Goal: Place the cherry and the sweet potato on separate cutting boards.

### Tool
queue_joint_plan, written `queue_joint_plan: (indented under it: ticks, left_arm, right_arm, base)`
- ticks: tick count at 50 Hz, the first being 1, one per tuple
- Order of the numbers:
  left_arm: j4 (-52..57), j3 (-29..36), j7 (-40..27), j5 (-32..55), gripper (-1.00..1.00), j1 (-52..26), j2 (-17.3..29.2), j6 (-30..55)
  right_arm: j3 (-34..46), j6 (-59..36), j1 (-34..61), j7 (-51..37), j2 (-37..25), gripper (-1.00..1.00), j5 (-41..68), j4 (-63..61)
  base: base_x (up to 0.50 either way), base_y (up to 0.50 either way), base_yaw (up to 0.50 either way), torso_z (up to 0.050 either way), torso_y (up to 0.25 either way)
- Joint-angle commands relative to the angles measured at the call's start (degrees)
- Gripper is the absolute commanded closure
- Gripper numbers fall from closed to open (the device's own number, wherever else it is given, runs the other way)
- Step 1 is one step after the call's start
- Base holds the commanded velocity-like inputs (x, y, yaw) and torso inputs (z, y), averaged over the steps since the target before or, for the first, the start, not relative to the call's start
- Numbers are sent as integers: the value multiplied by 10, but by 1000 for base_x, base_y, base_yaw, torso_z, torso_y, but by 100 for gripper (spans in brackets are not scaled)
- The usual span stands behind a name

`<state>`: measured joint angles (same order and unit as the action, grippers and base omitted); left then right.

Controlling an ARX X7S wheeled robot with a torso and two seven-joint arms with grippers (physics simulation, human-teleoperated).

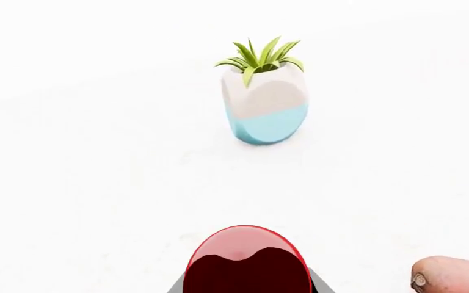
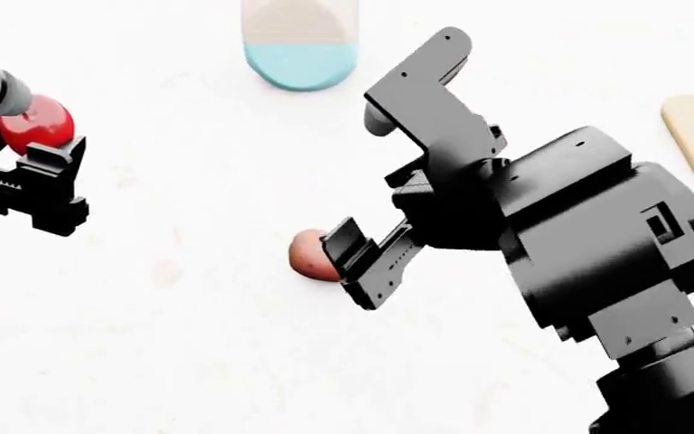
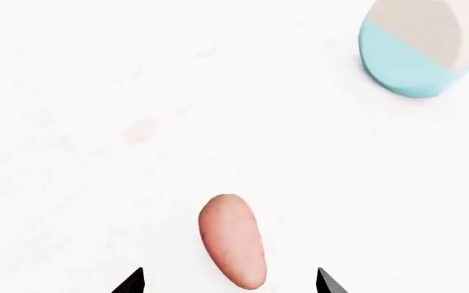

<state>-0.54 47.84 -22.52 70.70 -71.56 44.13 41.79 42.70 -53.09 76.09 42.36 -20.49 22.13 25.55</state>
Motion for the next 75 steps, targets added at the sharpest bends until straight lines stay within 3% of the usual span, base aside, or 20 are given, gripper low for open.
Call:
queue_joint_plan:
  ticks: [1, 4, 5, 7, 9, 10, 20, 32, 45, 74, 75]
  left_arm:
    - [3, -20, 5, 31, 100, 13, -1, -22]
    - [21, -36, 19, 30, 100, 25, 8, -55]
    - [45, -22, 15, -10, 100, 18, 16, -57]
    - [39, -30, 22, 29, 100, 17, 11, -44]
    - [23, -53, -16, 61, 100, 25, 6, -53]
    - [33, -31, 5, 22, 100, 12, 9, -47]
    - [22, -43, -13, 42, 100, 12, 12, -43]
    - [37, -33, 5, 20, 100, 18, 18, -50]
    - [43, -36, 23, 26, 100, 15, 40, -42]
    - [46, -32, 30, 17, 100, 17, 36, -44]
    - [38, -40, 17, 31, 100, 19, 35, -45]
  right_arm:
    - [87, 111, 80, 122, 65, -100, -40, 201]
    - [100, 154, 92, 126, 97, -100, -57, 274]
    - [99, 168, 96, 125, 107, -100, -58, 297]
    - [99, 180, 97, 124, 112, -100, -60, 313]
    - [99, 186, 98, 123, 116, -100, -62, 325]
    - [100, 191, 99, 121, 120, -100, -63, 338]
    - [92, 188, 103, 121, 130, -100, -55, 354]
    - [97, 289, 121, 123, 179, -100, -73, 491]
    - [76, 301, 105, 119, 184, -100, -98, 493]
    - [42, 302, 98, 118, 190, -100, -131, 493]
    - [41, 304, 98, 116, 190, 100, -132, 493]
  base:
    - [0, 0, 0, 0, 0]
    - [0, 0, 0, 0, 0]
    - [0, 0, 0, 0, 0]
    - [0, 0, 0, 0, 0]
    - [0, 0, 0, 0, 0]
    - [0, 0, 0, 0, 0]
    - [0, 0, 0, 0, 0]
    - [0, 0, 0, 0, 0]
    - [0, 0, 0, 2, -99]
    - [0, 0, 0, 3, -117]
    - [0, 0, 0, 0, 0]
